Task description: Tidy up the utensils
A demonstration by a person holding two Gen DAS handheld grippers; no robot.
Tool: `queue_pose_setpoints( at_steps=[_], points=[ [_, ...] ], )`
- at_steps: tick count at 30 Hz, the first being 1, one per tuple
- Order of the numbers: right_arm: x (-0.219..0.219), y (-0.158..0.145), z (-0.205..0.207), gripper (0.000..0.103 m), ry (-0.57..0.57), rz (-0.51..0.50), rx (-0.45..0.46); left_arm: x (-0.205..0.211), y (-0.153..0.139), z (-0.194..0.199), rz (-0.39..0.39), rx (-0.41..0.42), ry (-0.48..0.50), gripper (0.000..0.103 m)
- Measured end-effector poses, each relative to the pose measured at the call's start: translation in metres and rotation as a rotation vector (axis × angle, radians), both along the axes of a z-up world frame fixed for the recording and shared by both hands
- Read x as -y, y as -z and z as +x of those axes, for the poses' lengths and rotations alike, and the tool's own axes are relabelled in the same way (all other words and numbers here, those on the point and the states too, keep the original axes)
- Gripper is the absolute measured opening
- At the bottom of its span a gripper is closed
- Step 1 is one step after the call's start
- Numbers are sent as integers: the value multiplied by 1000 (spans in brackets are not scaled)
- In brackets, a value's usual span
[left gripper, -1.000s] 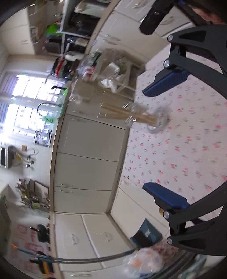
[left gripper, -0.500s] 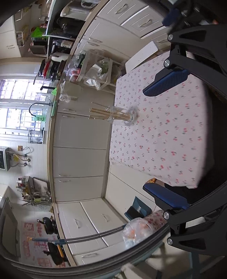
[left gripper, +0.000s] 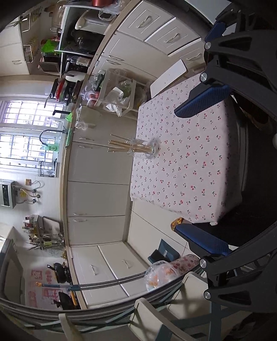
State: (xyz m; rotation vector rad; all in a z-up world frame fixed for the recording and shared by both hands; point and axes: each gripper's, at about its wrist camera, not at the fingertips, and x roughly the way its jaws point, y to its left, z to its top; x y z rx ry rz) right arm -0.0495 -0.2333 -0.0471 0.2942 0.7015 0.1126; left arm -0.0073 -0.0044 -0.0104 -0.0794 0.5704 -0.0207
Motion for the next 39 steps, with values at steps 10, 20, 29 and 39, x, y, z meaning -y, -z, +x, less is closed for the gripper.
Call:
queue_pose_setpoints(
  at_steps=[10, 20, 29, 39],
  points=[
    [0, -17, -14, 96, 21, -20, 45, -2, -10, -4, -11, -18, -2, 95],
    [-6, -29, -20, 96, 2, -34, 68, -10, -14, -14, 9, -10, -32, 95],
    [-5, -29, -20, 96, -4, -35, 70, -9, -12, -17, 18, -15, -30, 95],
    [-10, -28, -19, 96, -16, -38, 57, -12, -9, -12, 18, -27, -31, 95]
  ],
)
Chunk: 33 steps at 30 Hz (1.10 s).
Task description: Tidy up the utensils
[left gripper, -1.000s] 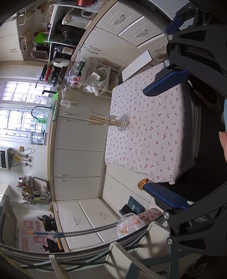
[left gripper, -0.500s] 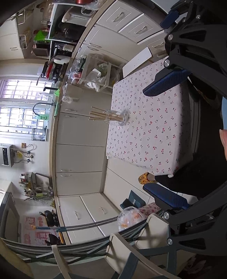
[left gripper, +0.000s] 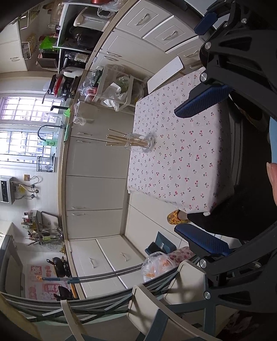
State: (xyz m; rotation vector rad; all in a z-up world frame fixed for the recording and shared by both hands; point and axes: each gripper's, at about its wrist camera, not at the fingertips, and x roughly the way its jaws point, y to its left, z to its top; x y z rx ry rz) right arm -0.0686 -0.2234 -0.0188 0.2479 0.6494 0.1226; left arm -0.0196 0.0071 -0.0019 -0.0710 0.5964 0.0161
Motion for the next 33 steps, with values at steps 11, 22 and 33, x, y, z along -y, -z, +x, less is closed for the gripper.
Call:
queue_pose_setpoints(
  at_steps=[11, 22, 33],
  points=[
    [-1, 2, 1, 96, -1, 1, -4, -1, 2, 1, 0, -5, 1, 95],
    [-2, 3, 1, 96, -2, 1, -6, -1, 5, 0, 3, -8, -2, 95],
    [-5, 6, 0, 96, -1, 0, -11, -2, 6, 1, 4, -11, -7, 95]
  ],
)
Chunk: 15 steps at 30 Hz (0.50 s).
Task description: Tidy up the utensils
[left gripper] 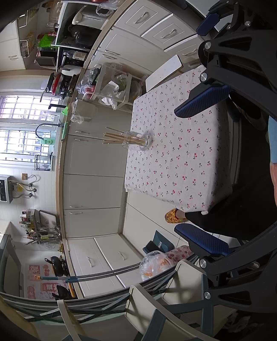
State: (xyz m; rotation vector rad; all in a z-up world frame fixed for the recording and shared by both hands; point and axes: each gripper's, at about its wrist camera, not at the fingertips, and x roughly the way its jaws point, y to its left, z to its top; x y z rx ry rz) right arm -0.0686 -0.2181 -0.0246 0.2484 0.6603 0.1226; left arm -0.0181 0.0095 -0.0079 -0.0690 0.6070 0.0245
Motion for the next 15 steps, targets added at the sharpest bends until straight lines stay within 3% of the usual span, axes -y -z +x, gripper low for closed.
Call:
queue_pose_setpoints(
  at_steps=[15],
  points=[
    [0, -1, 1, 96, 0, 0, -2, -4, 3, 1, -2, -3, -4, 95]
  ],
)
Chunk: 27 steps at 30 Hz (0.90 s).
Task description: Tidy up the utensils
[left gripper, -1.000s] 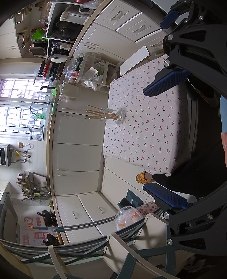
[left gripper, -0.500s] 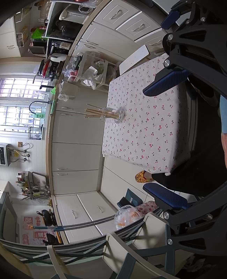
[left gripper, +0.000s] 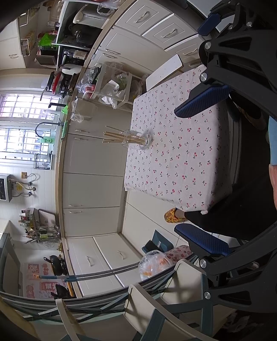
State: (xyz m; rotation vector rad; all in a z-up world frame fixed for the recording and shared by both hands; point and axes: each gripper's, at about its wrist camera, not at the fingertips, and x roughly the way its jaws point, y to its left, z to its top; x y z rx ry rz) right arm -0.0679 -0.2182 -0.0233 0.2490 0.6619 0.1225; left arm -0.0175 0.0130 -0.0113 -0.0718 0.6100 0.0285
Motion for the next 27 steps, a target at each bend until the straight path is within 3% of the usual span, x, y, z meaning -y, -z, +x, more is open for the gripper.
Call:
queue_pose_setpoints(
  at_steps=[10, 15, 23, 27],
  points=[
    [-2, 7, -4, 96, -1, 1, -7, 0, 5, 5, 1, -16, 7, 95],
    [-8, 16, -6, 96, -1, 6, -14, -5, 20, 16, -94, -102, 84, 95],
    [-7, 12, -7, 96, 2, -2, -6, 6, 9, 2, -2, -8, 48, 95],
    [-6, 10, -7, 96, 2, -3, -5, 6, 3, 1, 4, -5, 25, 95]
  ],
)
